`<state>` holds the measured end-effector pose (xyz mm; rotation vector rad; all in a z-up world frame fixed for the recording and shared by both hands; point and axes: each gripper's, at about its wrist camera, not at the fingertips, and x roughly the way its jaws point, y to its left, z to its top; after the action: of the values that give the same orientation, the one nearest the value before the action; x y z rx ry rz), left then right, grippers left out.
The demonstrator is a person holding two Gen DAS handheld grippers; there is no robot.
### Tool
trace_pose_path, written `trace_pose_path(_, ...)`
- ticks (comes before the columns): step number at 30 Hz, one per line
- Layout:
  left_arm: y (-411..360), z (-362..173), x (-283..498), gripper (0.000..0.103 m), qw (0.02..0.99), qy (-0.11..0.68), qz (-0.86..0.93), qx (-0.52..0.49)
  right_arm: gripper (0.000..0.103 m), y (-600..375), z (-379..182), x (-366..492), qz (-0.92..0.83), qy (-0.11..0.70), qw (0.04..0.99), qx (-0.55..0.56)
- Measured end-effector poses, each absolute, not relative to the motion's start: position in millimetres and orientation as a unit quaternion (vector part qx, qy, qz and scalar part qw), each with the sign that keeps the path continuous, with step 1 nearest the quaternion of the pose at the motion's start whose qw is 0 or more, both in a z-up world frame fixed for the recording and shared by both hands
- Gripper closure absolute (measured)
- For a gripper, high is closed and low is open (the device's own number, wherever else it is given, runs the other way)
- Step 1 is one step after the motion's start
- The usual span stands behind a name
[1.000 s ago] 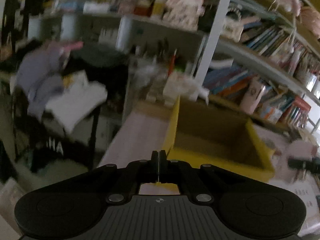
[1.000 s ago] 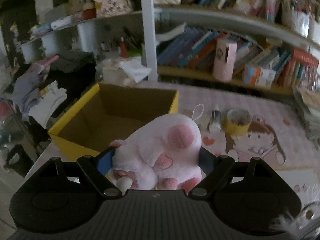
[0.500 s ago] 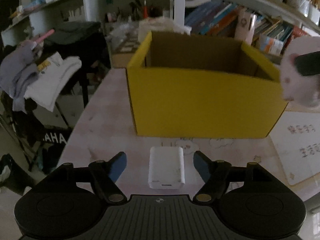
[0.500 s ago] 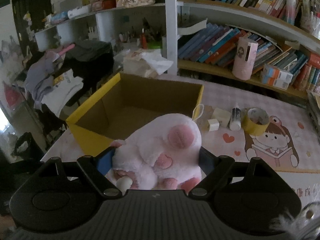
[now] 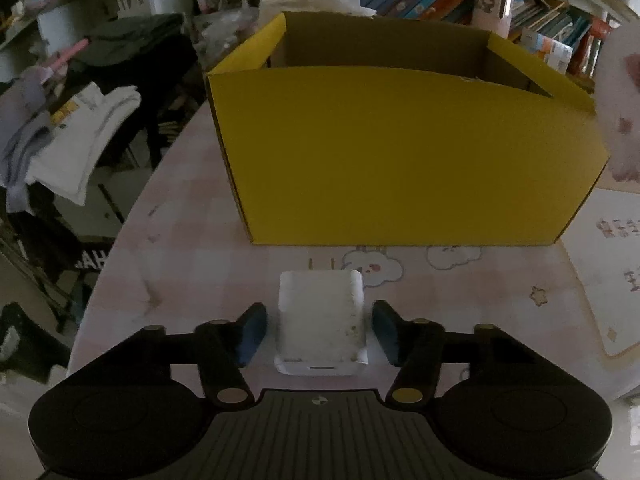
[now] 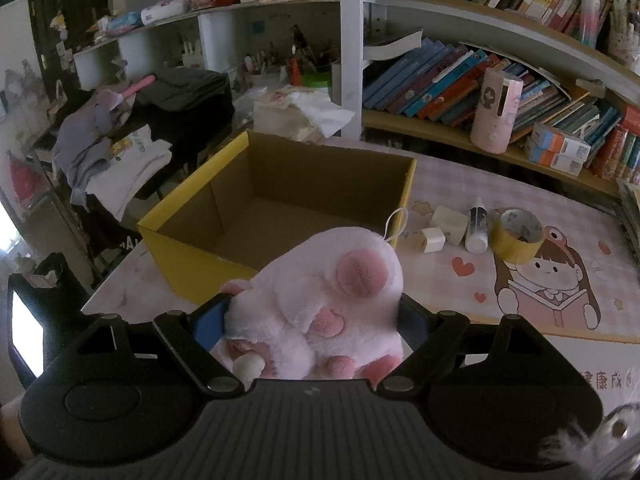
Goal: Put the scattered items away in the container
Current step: 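Carry the charger with the left gripper while the right gripper carries the pig over the box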
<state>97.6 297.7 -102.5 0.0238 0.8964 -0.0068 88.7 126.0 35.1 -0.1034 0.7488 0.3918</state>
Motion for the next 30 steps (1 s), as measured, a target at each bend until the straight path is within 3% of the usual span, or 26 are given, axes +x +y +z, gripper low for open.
trace_pose_path(1, 297, -102, 98, 0.061, 0.901, 0.433, -0.004, 0.012, 0.017, 126, 35, 89, 0.189, 0.364, 0.911, -0.049)
trace_pose_path(10, 303, -97, 95, 0.062, 0.903, 0.430, -0.009, -0.009, 0.017, 127, 34, 87, 0.189, 0.365, 0.911, -0.048)
trace_pose_path(30, 310, -32, 64, 0.062, 0.931, 0.361, -0.051, -0.034, 0.017, 124, 34, 76, 0.184, 0.369, 0.910, -0.046)
